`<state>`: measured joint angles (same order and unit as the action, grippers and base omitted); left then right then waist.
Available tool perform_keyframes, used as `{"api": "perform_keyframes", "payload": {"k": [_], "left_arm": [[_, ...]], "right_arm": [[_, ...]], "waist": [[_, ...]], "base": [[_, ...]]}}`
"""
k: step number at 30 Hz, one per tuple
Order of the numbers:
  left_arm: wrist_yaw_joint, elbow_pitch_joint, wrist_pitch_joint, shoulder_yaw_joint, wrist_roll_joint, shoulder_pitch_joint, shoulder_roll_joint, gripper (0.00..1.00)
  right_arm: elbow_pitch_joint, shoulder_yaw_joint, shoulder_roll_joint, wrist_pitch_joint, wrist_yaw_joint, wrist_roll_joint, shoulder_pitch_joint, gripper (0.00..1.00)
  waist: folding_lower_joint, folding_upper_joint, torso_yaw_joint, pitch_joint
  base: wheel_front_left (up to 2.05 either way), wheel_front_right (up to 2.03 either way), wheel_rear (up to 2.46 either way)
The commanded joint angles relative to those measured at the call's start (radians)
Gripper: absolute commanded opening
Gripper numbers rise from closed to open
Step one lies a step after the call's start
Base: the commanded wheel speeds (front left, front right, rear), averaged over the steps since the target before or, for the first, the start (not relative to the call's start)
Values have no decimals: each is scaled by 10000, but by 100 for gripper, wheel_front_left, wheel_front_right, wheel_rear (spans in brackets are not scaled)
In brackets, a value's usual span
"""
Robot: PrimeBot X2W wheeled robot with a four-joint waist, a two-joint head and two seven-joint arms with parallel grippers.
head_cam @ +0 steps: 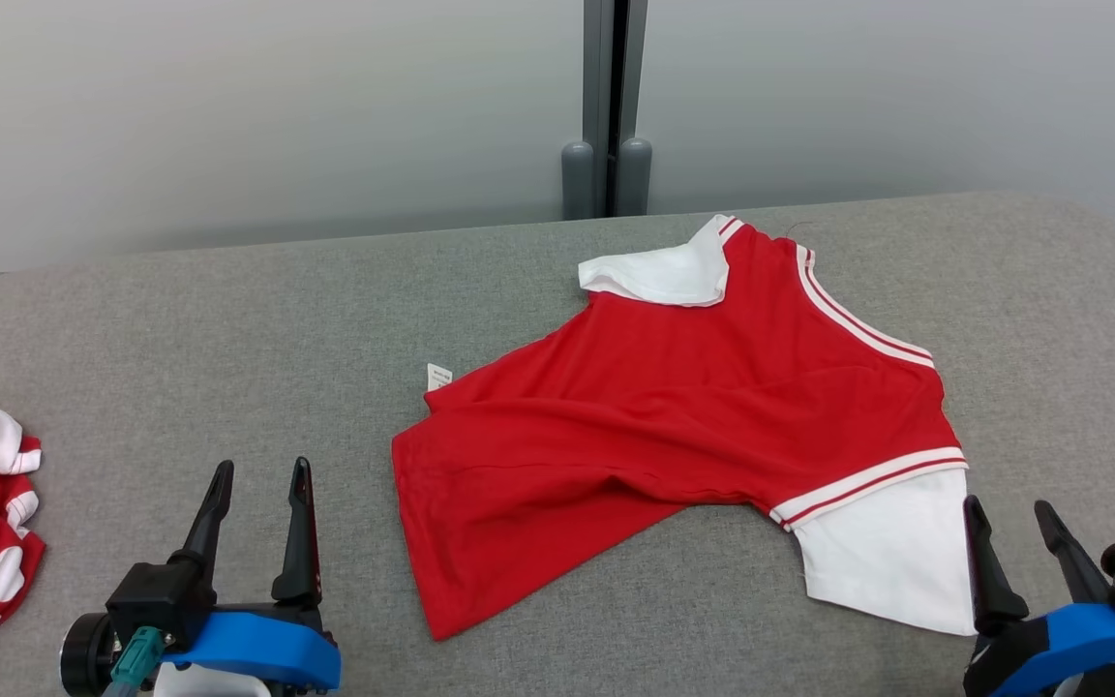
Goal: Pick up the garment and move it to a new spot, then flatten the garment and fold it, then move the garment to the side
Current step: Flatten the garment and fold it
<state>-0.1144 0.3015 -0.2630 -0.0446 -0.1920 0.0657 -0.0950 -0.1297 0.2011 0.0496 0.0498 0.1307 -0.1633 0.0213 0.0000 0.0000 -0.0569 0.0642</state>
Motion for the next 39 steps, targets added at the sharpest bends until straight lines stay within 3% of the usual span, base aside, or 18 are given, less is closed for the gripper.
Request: {"api": "perform_keyframes", "payload": {"k": [1, 13, 22, 29, 33, 39], "left_arm": [[-24, 24, -26, 23, 39, -29, -27, 100], [-94, 395, -26, -11, 24, -72, -55, 100], [-125, 1039, -4, -559, 17, 428, 51, 100], [-173, 2255, 1272, -1192, -547, 1389, 142, 100], [-153, 3098, 2385, -1224, -825, 1996, 125, 100], [33, 3929, 3199, -1128, -1107, 2744, 161, 100]], "right_arm": [[111, -78, 17, -166, 1, 86, -85, 100], [229, -1279, 18, -1921, 1, 564, -393, 100], [-315, -1988, 19, -1803, 1, 458, -1110, 100], [-615, -2165, 18, -1889, 1, 318, -1436, 100], [-757, -2275, 18, -1926, 1, 255, -1498, 100], [-949, -2454, 18, -2025, 1, 125, -1644, 100]], "waist": [[0, 0, 6, -22], [0, 0, -54, -126], [0, 0, -213, 212], [0, 0, -296, 459], [0, 0, -456, 565], [0, 0, -733, 694]], "base": [[0, 0, 0], [0, 0, 0], [0, 0, 0], [0, 0, 0], [0, 0, 0], [0, 0, 0]]}}
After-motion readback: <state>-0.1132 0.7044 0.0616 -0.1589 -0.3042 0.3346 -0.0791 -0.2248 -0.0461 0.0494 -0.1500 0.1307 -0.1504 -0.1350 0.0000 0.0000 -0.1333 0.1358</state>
